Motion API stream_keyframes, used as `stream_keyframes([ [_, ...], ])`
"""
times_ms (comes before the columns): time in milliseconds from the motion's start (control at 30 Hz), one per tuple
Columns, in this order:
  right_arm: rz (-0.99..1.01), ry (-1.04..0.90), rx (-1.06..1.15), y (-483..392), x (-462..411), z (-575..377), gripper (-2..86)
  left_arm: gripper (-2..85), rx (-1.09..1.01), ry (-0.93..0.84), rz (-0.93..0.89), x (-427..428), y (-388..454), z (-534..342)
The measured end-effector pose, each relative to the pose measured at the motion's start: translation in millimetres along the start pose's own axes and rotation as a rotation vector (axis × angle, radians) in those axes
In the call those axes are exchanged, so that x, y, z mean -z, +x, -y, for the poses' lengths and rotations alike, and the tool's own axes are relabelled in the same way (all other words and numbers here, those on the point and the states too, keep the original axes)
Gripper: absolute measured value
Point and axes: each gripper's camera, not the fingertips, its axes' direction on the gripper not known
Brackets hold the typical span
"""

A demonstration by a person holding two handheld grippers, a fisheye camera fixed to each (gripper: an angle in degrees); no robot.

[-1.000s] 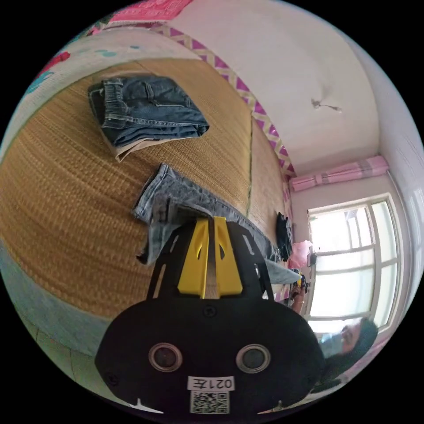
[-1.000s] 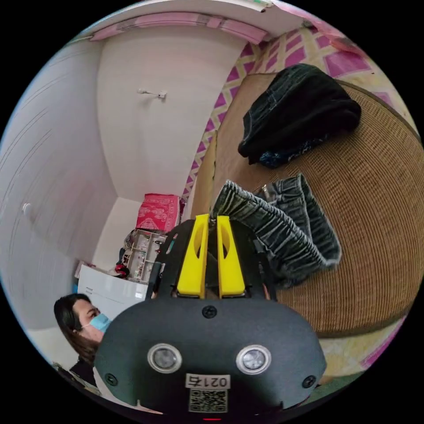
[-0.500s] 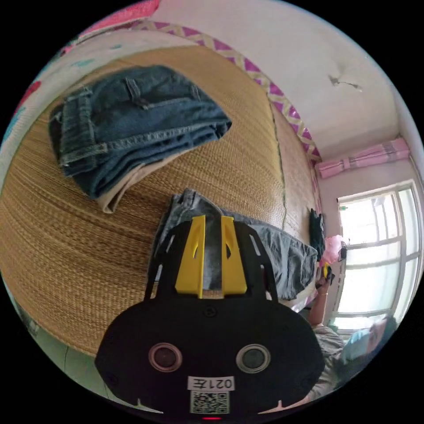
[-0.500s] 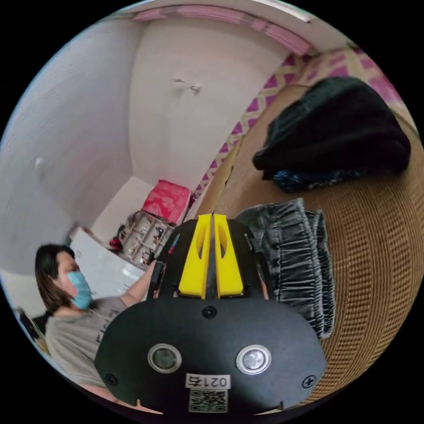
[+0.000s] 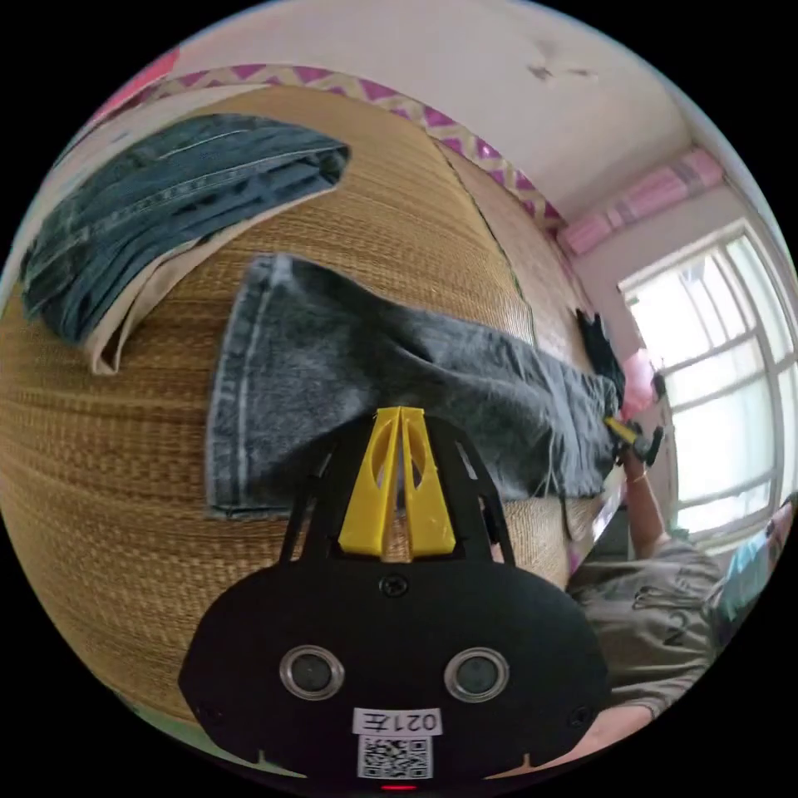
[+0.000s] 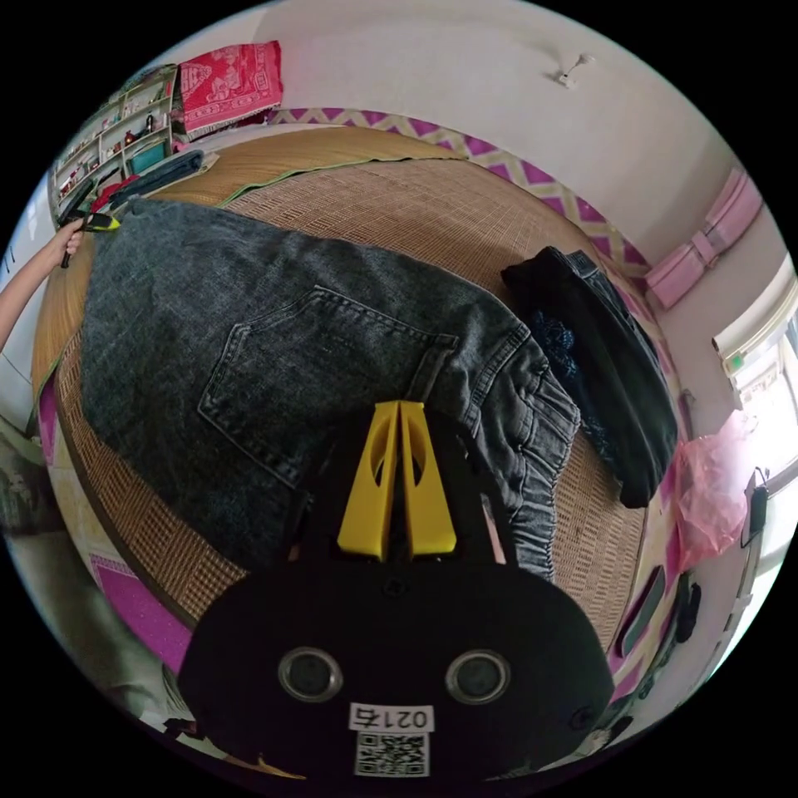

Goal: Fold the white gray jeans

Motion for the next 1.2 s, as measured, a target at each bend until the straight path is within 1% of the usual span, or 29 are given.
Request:
stream_keyframes([
  [33,-0.010,0.012,-0.007,-5,3,1,-0.8,-0.9,-0.060,0.088,0.027,17,13,-1],
  [100,-0.008,0.031,-0.033,-8,7,3,-0.7,-0.9,-0.165,0.174,-0.026,31,36,4],
  [167,-0.003,0.043,-0.054,-12,13,6,-0.7,-0.9,-0.193,0.161,-0.003,21,49,19],
  [200,-0.002,0.045,-0.054,-13,14,7,-0.7,-0.9,-0.189,0.104,0.075,5,51,31],
  [233,0.001,0.046,-0.055,-14,16,9,-0.7,-1.0,-0.163,0.032,0.205,-11,45,40],
  [267,0.006,0.047,-0.060,-15,19,11,-0.7,-1.0,-0.148,-0.004,0.257,-17,39,43],
  [300,0.007,0.047,-0.062,-15,20,12,-0.7,-1.0,-0.142,-0.002,0.218,-11,25,45],
  [400,0.008,0.051,-0.064,-18,24,16,-0.7,-0.9,-0.029,0.026,0.176,23,-15,38],
  [433,0.008,0.055,-0.064,-19,26,17,-0.7,-0.9,0.040,0.032,0.262,39,-29,30],
  [467,0.007,0.056,-0.063,-20,28,19,-0.7,-0.9,0.044,0.038,0.305,49,-33,23],
  [500,0.005,0.057,-0.061,-21,28,19,-0.7,-0.9,0.039,0.081,0.322,73,-41,7],
  [533,0.000,0.057,-0.057,-23,30,21,-0.7,-0.8,0.041,0.149,0.301,100,-47,-14],
  [567,-0.004,0.057,-0.054,-24,31,22,-0.7,-0.8,0.032,0.180,0.269,113,-49,-25],
  [600,-0.007,0.058,-0.053,-24,31,23,-0.7,-0.6,0.004,0.226,0.184,136,-50,-48],
  [633,-0.013,0.059,-0.051,-26,32,24,-0.7,-0.4,-0.007,0.248,0.137,155,-48,-69],
  [700,-0.024,0.058,-0.046,-28,34,25,-0.7,0.5,-0.013,0.264,0.102,175,-42,-98],
  [767,-0.021,0.058,-0.048,-26,35,27,-0.7,4.0,0.023,0.263,0.075,186,-43,-121],
  [867,-0.001,0.060,-0.058,-22,37,28,-0.7,8.7,0.180,0.258,0.013,191,-62,-149],
  [933,0.000,0.060,-0.059,-20,37,29,-0.7,12.0,0.382,0.286,-0.056,196,-88,-171],
  [1000,-0.007,0.060,-0.056,-20,37,30,-0.7,13.7,0.477,0.314,-0.115,202,-101,-182],
  [1200,-0.029,0.061,-0.048,-17,36,30,-0.7,14.1,0.527,0.309,-0.140,228,-95,-154],
])
